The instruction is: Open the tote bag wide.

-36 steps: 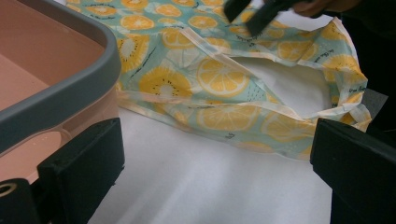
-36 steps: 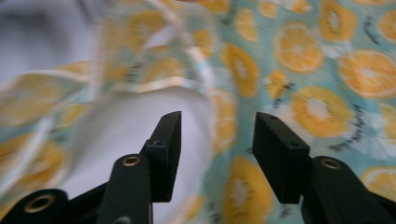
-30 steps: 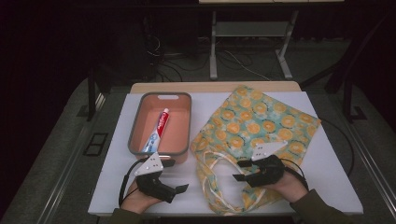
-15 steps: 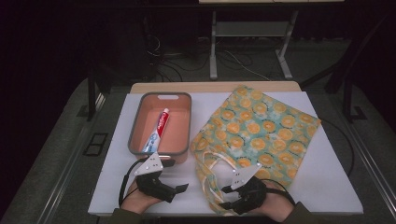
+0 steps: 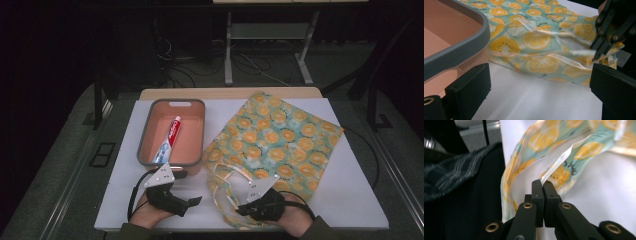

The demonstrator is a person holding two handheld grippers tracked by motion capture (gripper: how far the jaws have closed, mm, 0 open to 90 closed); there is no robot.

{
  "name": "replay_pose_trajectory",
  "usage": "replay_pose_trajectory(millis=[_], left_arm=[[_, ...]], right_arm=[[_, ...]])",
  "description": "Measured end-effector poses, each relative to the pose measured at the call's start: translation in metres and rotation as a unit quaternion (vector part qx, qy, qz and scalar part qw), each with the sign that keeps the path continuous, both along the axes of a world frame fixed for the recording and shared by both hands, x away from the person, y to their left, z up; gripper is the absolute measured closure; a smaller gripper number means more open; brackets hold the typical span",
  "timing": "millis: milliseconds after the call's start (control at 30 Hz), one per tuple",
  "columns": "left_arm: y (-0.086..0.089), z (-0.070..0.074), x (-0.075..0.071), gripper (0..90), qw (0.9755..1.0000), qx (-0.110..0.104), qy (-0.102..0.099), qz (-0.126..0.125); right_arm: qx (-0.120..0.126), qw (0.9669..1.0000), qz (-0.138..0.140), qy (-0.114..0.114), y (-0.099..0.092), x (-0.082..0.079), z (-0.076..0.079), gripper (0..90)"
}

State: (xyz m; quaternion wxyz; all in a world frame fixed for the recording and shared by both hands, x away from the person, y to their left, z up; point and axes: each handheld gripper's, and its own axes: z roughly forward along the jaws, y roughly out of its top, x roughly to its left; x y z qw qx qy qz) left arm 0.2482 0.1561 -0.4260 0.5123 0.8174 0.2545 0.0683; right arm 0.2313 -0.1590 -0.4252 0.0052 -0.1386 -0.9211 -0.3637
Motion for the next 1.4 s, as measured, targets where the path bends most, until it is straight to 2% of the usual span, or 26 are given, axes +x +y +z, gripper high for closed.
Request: replay_pose_trajectory(millis=[133,233,333,367,467,567,667,700,733,767,900,1100,1267,1400], left_arm=[[0.001,0.000,0.000,2.0,1.0000,-0.002,0.000,0.002],[0.000,0.000,0.000,2.1,1.0000,0.000,0.000,0.002],[0.000,0.000,0.000,2.2,1.0000,0.001,-0.001,0.002],[0.000,0.000,0.000,2.3,1.0000,0.000,-0.001,0.002],[0.000,0.000,0.000,2.3,1.0000,0.002,0.001,0.003],[0.001,0.000,0.000,2.3,1.0000,0.001,0.000,0.004],[0.001,0.000,0.000,2.3,1.0000,0.001,0.000,0.005],[0.001,0.000,0.000,2.3,1.0000,0.001,0.000,0.005],[0.001,0.000,0.000,2.3,1.0000,0.001,0.000,0.004],[0.001,0.000,0.000,2.3,1.0000,0.001,0.001,0.005],[0.001,0.000,0.000,2.3,1.0000,0.001,0.001,0.005],[0.001,0.000,0.000,2.3,1.0000,0.001,0.001,0.006],[0.001,0.000,0.000,2.3,1.0000,0.001,0.001,0.006],[0.001,0.000,0.000,2.4,1.0000,0.000,0.002,0.007]], right_arm=[[0.015,0.9998,-0.015,-0.008,-0.008,0.004,0.010,88.2],[0.028,0.9987,-0.040,-0.013,-0.017,0.012,0.019,88.2],[0.039,0.9969,-0.066,-0.018,-0.027,0.020,0.026,88.5],[0.038,0.9957,-0.079,-0.029,-0.032,0.024,0.030,88.9],[0.045,0.9947,-0.087,-0.029,-0.038,0.029,0.034,89.0],[0.047,0.9923,-0.105,-0.046,-0.048,0.038,0.040,88.9],[0.053,0.9876,-0.135,-0.060,-0.062,0.054,0.044,89.0],[0.054,0.9839,-0.158,-0.064,-0.072,0.066,0.045,89.0],[0.053,0.9818,-0.170,-0.065,-0.078,0.072,0.044,89.0],[0.053,0.9818,-0.170,-0.065,-0.078,0.072,0.044,89.0],[0.044,0.9725,-0.219,-0.068,-0.100,0.095,0.039,89.2],[0.030,0.9606,-0.270,-0.056,-0.127,0.125,0.024,89.2],[0.012,0.9519,-0.304,-0.033,-0.140,0.146,0.002,89.2],[-0.015,0.9480,-0.318,-0.016,-0.144,0.153,-0.017,89.1]])
